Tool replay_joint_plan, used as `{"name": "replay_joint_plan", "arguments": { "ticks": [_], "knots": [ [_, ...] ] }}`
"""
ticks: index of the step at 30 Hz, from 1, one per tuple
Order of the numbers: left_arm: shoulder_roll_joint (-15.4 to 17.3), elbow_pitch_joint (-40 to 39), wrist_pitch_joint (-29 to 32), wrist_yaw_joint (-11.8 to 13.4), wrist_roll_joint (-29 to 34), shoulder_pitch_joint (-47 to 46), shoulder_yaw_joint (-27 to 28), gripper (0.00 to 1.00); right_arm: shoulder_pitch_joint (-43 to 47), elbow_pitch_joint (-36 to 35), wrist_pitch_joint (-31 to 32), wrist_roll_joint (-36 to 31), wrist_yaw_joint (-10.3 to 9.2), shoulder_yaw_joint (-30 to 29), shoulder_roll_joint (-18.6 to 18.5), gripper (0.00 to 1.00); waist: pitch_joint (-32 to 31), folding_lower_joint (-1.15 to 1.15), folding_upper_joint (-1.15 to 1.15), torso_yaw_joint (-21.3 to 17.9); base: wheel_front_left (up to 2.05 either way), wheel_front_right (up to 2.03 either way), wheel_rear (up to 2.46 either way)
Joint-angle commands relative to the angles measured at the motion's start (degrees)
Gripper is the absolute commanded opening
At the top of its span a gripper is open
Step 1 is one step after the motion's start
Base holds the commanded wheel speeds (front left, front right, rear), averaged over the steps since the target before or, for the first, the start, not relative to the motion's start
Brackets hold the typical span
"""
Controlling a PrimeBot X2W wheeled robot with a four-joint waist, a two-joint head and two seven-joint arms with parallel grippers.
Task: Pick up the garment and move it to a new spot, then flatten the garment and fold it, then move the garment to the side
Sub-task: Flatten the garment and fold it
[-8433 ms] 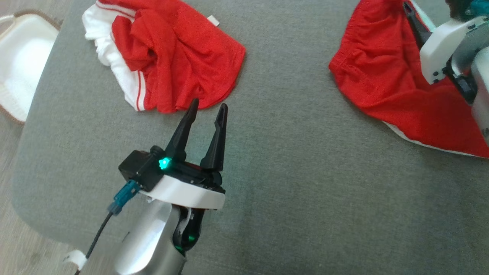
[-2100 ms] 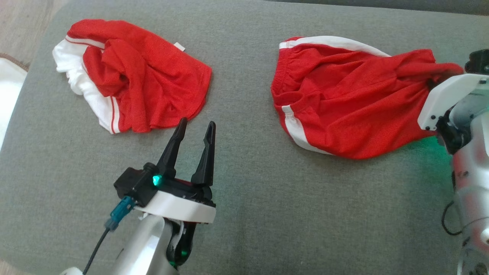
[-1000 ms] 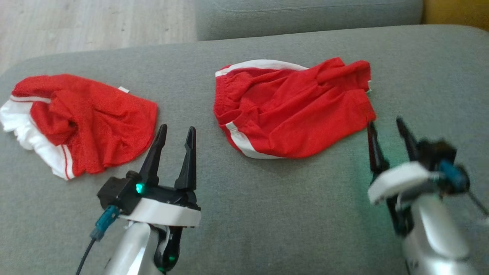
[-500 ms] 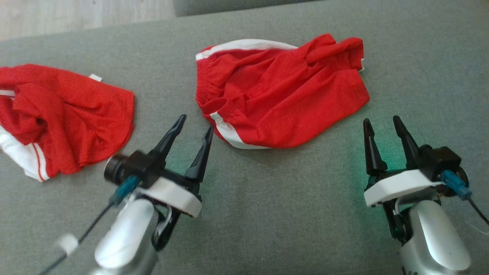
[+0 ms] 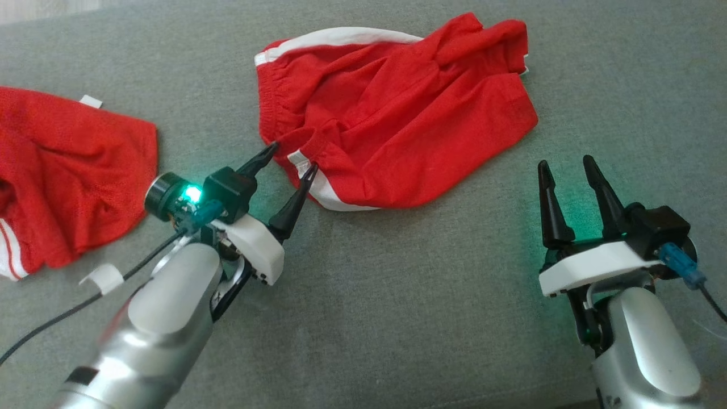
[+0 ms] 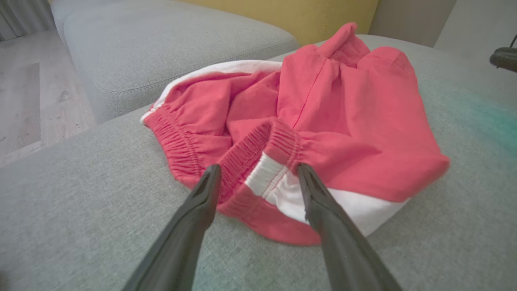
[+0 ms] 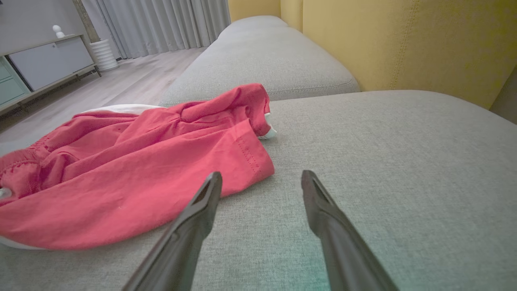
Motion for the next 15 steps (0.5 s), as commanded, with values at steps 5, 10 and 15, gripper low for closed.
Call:
{"name": "replay_joint_plan", "arguments": {
  "ticks": [5, 10, 15],
  "knots": [
    [2.31, 1.40, -1.33, 0.10, -1.91, -4.15, -1.08, 1.00, -1.40, -2.50, -0.21, 0.44, -0.04, 1.14, 0.28, 1.00, 0.55, -0.01, 0.00, -0.45, 0.00, 0.00, 0.00],
    [2.20, 2.76, -2.38, 0.10, -4.09, -5.09, -3.50, 0.27, -1.38, -2.53, 0.05, 0.18, -0.04, 0.84, 0.28, 1.00, 0.51, -0.01, 0.00, -0.11, 0.00, 0.00, 0.00],
    [2.19, 3.02, -3.99, 0.10, -6.41, -5.84, -5.44, 0.00, -1.45, -2.35, 0.67, -0.47, -0.04, 0.78, 0.28, 1.00, 0.28, -0.01, 0.00, 0.45, 0.00, 0.00, 0.00]
  ]
}}
